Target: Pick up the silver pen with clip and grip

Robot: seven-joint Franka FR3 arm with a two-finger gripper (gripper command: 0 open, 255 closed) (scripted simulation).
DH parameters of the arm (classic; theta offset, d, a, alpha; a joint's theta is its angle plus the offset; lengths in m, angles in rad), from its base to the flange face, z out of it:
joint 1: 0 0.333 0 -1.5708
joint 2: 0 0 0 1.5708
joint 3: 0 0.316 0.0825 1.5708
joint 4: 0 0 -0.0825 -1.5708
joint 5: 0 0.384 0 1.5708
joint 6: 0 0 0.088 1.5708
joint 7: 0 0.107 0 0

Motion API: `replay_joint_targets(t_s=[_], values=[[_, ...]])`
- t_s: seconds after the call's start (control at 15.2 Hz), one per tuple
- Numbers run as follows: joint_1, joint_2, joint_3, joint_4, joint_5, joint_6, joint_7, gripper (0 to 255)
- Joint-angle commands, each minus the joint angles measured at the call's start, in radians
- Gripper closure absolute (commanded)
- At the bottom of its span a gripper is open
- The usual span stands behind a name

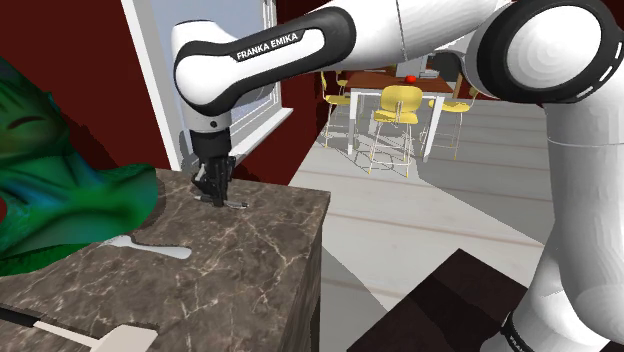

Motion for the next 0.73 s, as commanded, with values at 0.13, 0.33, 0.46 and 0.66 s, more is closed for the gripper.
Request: replay_joint_targets(t_s=[0.13,0.33,0.46,0.66], values=[[0.002,-0.008,0.002,0.044,0.002,-0.052,0.003,255],[0.003,-0.011,0.003,0.081,0.003,-0.091,0.004,255],[0.005,-0.011,0.003,0.107,0.003,-0.118,0.005,255],[0.005,-0.011,0.004,0.122,0.003,-0.133,0.006,255]])
